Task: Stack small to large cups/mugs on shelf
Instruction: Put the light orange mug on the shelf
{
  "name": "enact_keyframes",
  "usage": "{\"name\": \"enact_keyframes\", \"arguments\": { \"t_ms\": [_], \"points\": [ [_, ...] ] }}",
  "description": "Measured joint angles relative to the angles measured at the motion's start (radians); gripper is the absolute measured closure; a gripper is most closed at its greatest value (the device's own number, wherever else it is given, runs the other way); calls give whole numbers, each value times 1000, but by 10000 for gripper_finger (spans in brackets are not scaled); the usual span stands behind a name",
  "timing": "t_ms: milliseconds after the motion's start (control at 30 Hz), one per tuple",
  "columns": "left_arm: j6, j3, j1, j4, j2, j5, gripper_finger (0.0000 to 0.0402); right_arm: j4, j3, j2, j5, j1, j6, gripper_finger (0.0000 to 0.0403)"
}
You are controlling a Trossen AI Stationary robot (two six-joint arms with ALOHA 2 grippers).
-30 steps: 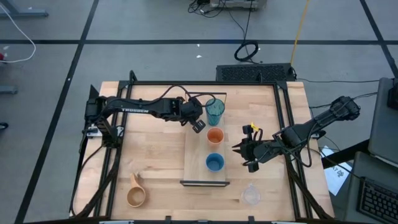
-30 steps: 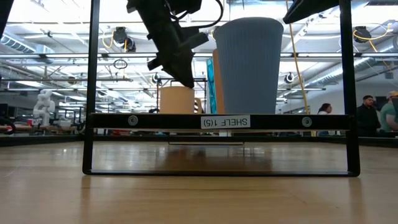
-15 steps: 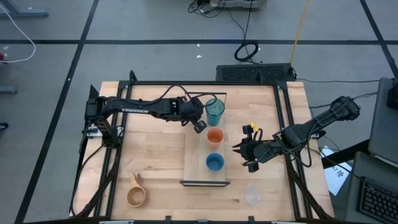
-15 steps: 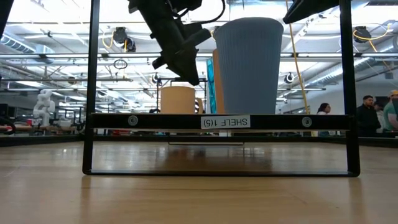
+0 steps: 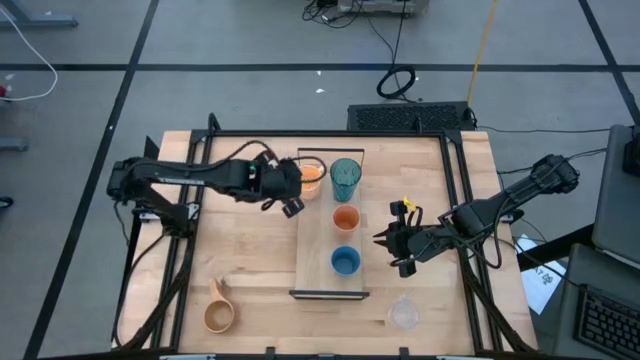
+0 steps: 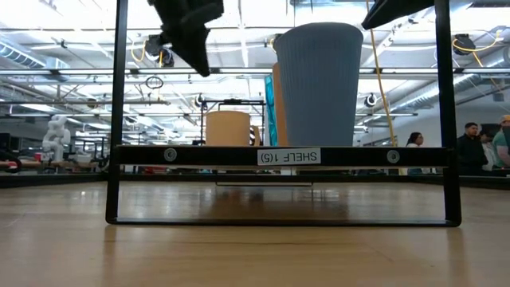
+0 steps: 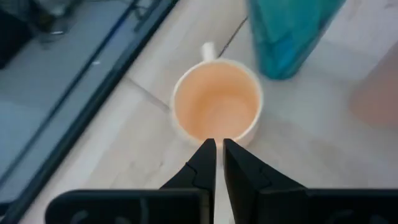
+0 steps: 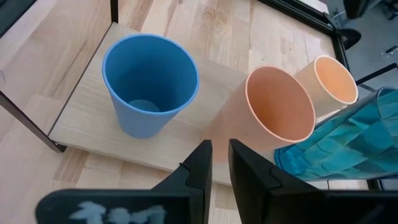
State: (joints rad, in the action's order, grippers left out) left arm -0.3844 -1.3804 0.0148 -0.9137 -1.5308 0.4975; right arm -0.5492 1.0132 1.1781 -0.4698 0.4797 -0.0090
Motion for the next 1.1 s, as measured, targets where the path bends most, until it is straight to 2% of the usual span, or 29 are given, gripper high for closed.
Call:
{"name": "enact_keyframes", "arguments": {
  "t_ms": [67, 267, 500, 733, 833, 1100],
  "points": [
    [-25, 13, -19, -18, 1, 36, 371, 1, 0, 0, 0, 0, -2, 361],
    [-67, 129, -34, 8, 3, 54, 371, 9, 0, 0, 0, 0, -1, 361],
    [-106, 245, 3, 40, 2, 52, 371, 7, 0, 0, 0, 0, 23, 361],
    [-75, 310, 58, 62, 2, 48, 371, 7, 0, 0, 0, 0, 23, 361],
    [-31, 343, 94, 131, 2, 33, 371, 7, 0, 0, 0, 0, 23, 361],
    [103, 439, 177, 380, 2, -86, 371, 7, 0, 0, 0, 0, 23, 361]
  ]
}}
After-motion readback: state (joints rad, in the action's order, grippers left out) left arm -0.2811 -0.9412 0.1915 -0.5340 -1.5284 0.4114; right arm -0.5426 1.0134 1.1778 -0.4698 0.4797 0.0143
